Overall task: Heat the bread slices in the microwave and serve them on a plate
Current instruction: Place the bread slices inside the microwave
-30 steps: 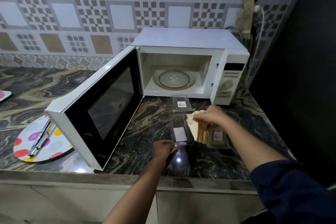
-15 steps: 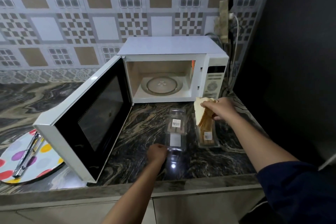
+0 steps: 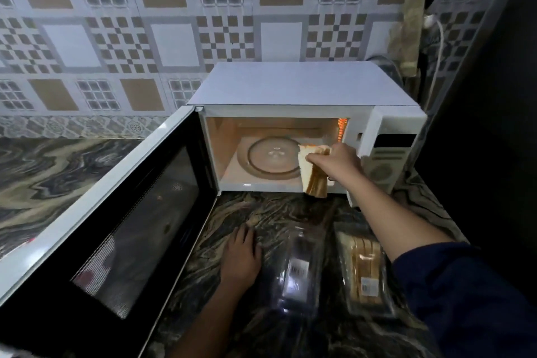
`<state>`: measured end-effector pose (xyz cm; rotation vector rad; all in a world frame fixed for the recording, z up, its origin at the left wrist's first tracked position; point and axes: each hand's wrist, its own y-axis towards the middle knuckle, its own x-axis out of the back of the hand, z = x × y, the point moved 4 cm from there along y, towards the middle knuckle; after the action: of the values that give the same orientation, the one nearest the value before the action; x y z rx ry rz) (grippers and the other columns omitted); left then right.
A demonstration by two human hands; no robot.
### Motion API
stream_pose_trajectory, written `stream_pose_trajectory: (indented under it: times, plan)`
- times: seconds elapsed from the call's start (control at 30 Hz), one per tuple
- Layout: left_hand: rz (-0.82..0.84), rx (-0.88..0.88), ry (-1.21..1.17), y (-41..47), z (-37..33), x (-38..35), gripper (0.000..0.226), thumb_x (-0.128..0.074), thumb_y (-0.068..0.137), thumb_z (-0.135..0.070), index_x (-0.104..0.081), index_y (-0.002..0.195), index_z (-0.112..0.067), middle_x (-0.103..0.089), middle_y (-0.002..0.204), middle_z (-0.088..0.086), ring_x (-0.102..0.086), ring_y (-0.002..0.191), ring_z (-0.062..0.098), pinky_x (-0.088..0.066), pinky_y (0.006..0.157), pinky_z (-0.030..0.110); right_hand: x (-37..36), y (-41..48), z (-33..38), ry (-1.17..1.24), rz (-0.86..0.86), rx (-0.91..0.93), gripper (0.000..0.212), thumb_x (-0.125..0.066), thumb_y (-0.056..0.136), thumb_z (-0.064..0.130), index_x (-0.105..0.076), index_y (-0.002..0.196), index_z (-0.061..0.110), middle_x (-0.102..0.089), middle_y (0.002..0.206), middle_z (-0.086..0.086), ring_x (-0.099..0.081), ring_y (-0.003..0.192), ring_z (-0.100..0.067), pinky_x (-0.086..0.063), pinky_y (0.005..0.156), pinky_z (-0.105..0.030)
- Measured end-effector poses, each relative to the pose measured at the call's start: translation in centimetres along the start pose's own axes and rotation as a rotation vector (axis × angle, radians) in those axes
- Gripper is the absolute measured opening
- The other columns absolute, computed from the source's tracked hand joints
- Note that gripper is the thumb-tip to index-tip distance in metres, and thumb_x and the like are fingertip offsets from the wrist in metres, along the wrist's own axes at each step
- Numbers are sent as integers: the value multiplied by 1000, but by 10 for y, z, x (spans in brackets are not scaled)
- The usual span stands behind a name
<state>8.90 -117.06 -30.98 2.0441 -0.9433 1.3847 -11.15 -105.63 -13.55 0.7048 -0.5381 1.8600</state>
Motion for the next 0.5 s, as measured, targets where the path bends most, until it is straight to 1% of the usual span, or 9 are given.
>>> stream_pose_trajectory:
  times: [0.07, 0.1, 0.17, 0.2, 0.23, 0.3, 0.33, 0.4, 0.5]
  plan:
    - [19, -9, 43, 18, -1, -7, 56, -22, 98, -42, -22, 148, -19, -17, 158, 1, -11, 146, 18, -8, 118, 33, -16, 25, 6, 2, 14, -1, 41, -71, 70, 47, -62, 86, 10, -64, 92, -7, -62, 78, -23, -49, 60, -29]
    - [23, -11, 61, 25, -3, -8, 62, -11, 94, -47, -19, 149, -19, -14, 158, 0, -8, 146, 16, -5, 118, 33, -25, 37, 8, 13, 44, -4, 35, -70, 73, 46, -59, 77, 13, -63, 87, -6, -61, 76, -21, -46, 58, -27]
    - [20, -25, 76, 39, -8, -10, 84, 9, 77, -52, -17, 149, -20, -11, 159, 0, -5, 147, 15, -2, 118, 34, -43, 60, 15, 13, 124, -35, 35, -66, 79, 46, -55, 66, 16, -62, 82, -5, -59, 75, -20, -43, 59, -24]
    - [21, -29, 73, 44, -8, -11, 89, 12, 72, -52, -16, 149, -19, -11, 159, 0, -4, 147, 15, -1, 118, 34, -53, 72, 19, 8, 164, -65, 33, -64, 81, 45, -58, 69, 15, -64, 87, -6, -60, 79, -21, -45, 63, -25]
    - [16, -36, 67, 48, -9, -12, 89, 12, 71, -52, -16, 149, -19, -11, 159, 0, -3, 147, 15, 0, 118, 34, -59, 80, 22, 15, 186, -89, 32, -63, 82, 44, -62, 81, 12, -65, 97, -9, -61, 87, -23, -47, 71, -26]
    - [7, -54, 64, 53, -10, -11, 87, 10, 73, -53, -14, 150, -20, -10, 159, 0, -2, 147, 14, 2, 118, 30, -72, 98, 28, 45, 168, -91, 49, -62, 83, 46, -59, 115, 8, -59, 120, -12, -58, 108, -28, -47, 91, -30]
    - [5, -58, 62, 55, -10, -11, 86, 8, 74, -53, -12, 150, -20, -10, 159, 0, -2, 147, 13, 3, 117, 29, -75, 105, 31, 29, 139, -65, 55, -62, 83, 48, -56, 121, 9, -58, 124, -14, -56, 113, -29, -46, 94, -32]
    - [-1, -62, 59, 57, -8, -11, 83, 5, 76, -52, -11, 150, -21, -9, 159, -1, -2, 147, 13, 4, 116, 26, -80, 117, 36, 3, 96, -18, 56, -64, 81, 48, -57, 122, 11, -58, 126, -13, -56, 114, -30, -46, 92, -31]
    - [-11, -65, 48, 58, -7, -13, 79, 2, 79, -52, -12, 150, -20, -8, 159, -1, -1, 147, 12, 7, 114, 25, -86, 131, 38, 55, 66, -7, 63, -69, 78, 43, -50, 129, 11, -51, 133, -13, -50, 124, -32, -44, 101, -36]
